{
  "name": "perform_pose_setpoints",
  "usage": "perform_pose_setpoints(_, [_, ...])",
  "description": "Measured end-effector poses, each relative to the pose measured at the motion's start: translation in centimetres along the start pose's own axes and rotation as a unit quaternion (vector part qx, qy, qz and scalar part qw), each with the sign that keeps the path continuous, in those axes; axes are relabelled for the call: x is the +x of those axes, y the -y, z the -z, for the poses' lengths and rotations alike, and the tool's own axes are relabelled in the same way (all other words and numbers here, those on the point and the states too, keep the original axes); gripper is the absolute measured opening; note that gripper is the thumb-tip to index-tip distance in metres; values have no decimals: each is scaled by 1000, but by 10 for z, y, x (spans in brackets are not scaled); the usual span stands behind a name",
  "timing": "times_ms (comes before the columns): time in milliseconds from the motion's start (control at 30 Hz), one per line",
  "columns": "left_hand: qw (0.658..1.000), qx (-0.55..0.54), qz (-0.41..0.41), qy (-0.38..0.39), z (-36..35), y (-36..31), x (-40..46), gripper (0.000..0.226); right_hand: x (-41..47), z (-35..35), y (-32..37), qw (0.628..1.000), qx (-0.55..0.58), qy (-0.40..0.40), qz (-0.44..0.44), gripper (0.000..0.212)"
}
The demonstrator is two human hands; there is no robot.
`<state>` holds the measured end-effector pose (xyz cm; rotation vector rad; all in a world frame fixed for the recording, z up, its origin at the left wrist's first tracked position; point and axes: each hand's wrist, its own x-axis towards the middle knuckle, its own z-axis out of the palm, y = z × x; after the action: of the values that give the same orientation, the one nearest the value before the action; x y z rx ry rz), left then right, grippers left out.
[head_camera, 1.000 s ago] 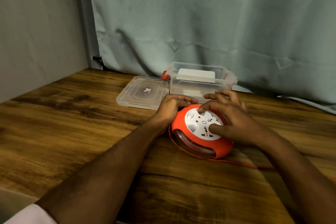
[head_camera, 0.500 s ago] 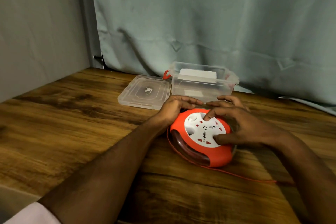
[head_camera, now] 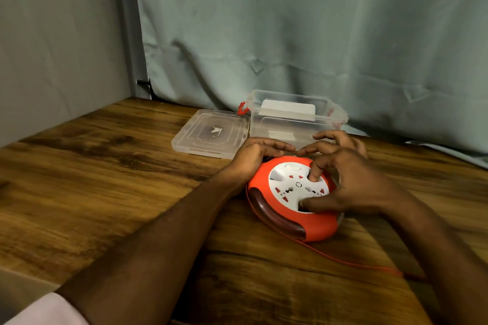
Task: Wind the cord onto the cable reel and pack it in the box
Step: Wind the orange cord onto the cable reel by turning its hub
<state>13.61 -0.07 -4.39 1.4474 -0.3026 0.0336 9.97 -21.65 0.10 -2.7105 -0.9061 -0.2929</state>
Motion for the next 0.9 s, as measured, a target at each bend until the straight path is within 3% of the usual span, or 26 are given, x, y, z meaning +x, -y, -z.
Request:
perform_pose_setpoints(300, [999,-11,17,-26,0,-1,0,33,3,-8,7,997,-51,-58,-1,52])
perform_pose_setpoints(533, [996,-7,36,-79,0,1,1,24,6,-14,7,990,-93,-96,-54,59])
perform_pose_setpoints(900, [994,2,59,-92,0,3,2,14,4,-9,5,992,-65,-74,-75,59])
